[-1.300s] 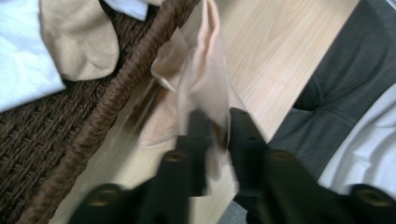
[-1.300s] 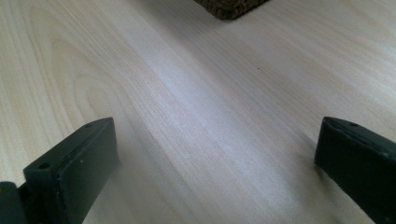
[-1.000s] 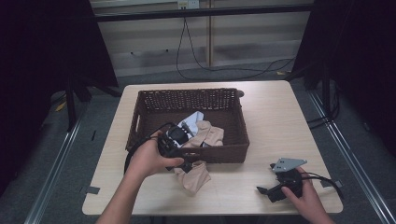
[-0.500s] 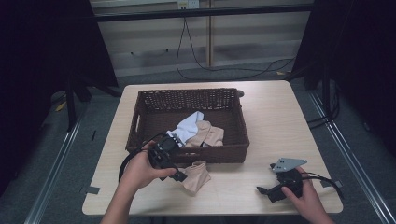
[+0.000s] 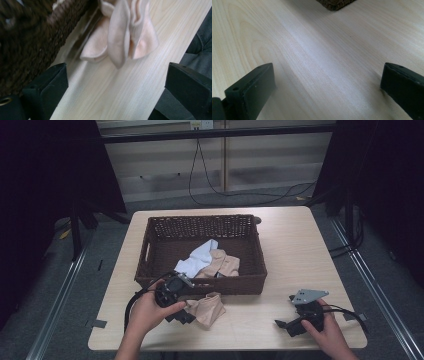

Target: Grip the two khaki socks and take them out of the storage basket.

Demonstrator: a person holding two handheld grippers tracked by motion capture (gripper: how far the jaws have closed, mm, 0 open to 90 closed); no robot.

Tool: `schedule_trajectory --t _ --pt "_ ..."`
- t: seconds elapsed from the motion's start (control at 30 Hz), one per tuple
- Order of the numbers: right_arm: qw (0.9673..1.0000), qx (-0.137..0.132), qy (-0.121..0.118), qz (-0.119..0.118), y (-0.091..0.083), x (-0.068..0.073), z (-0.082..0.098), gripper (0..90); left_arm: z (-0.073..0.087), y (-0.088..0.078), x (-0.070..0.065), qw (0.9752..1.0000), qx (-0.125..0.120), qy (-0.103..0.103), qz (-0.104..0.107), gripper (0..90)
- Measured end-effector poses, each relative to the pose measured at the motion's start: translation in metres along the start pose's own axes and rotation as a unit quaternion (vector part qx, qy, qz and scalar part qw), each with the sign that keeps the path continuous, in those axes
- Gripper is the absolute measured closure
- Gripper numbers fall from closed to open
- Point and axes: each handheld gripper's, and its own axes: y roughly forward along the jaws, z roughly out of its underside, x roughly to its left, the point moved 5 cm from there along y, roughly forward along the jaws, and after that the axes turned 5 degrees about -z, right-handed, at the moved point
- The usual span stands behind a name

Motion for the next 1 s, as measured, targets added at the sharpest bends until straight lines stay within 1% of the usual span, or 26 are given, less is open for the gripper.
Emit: schedule_trajectory --t 0.07,0.1,0.17,0.3,0.37,0.4,0.47,0.53,0.6,0.63,0.67,0.7,0.77,0.87,0.93,0.97,1.0 --pt "1.0000 0.000 0.000 0.000 0.000 0.000 0.000 0.0 0.005 0.002 0.001 1.0000 -0.005 -0.001 0.001 4.3" --pt "1.0000 0.000 0.000 0.000 0.000 0.000 0.000 0.0 0.007 0.003 0.002 1.0000 -0.002 0.001 0.001 4.3" --pt "1.0000 0.000 0.000 0.000 0.000 0.000 0.000 0.0 0.011 0.007 0.002 1.0000 -0.008 0.003 -0.001 4.4" --pt "1.0000 0.000 0.000 0.000 0.000 0.000 0.000 0.0 0.018 0.015 0.002 0.9998 -0.013 0.008 0.009 4.2" --pt "1.0000 0.000 0.000 0.000 0.000 0.000 0.000 0.0 0.022 0.020 0.003 0.9998 -0.014 0.006 0.015 4.3" --pt "1.0000 0.000 0.000 0.000 0.000 0.000 0.000 0.0 0.025 0.022 0.004 0.9998 -0.011 0.002 0.018 4.3" --pt "1.0000 0.000 0.000 0.000 0.000 0.000 0.000 0.0 0.028 0.025 0.005 0.9996 -0.020 -0.002 0.022 4.2" --pt "1.0000 0.000 0.000 0.000 0.000 0.000 0.000 0.0 0.031 0.027 0.006 0.9994 -0.026 0.002 0.023 4.3" --pt "1.0000 0.000 0.000 0.000 0.000 0.000 0.000 0.0 0.034 0.030 0.007 0.9989 -0.039 0.002 0.026 4.2" --pt "1.0000 0.000 0.000 0.000 0.000 0.000 0.000 0.0 0.035 0.032 0.008 0.9988 -0.042 -0.001 0.026 4.3" --pt "1.0000 0.000 0.000 0.000 0.000 0.000 0.000 0.0 0.037 0.033 0.009 0.9989 -0.042 0.005 0.023 4.1" --pt "1.0000 0.000 0.000 0.000 0.000 0.000 0.000 0.0 0.038 0.034 0.009 0.9987 -0.047 0.005 0.018 4.1" --pt "1.0000 0.000 0.000 0.000 0.000 0.000 0.000 0.0 0.040 0.036 0.008 0.9981 -0.058 0.013 0.016 4.2" --pt "1.0000 0.000 0.000 0.000 0.000 0.000 0.000 0.0 0.044 0.041 0.008 0.9976 -0.062 0.030 0.006 4.1" --pt "1.0000 0.000 0.000 0.000 0.000 0.000 0.000 0.0 0.047 0.046 0.008 0.9974 -0.066 0.030 0.000 4.2" --pt "1.0000 0.000 0.000 0.000 0.000 0.000 0.000 0.0 0.048 0.048 0.009 0.9968 -0.070 0.039 -0.008 3.9" --pt "1.0000 0.000 0.000 0.000 0.000 0.000 0.000 0.0 0.048 0.048 0.009 0.9966 -0.072 0.040 -0.010 1.9"
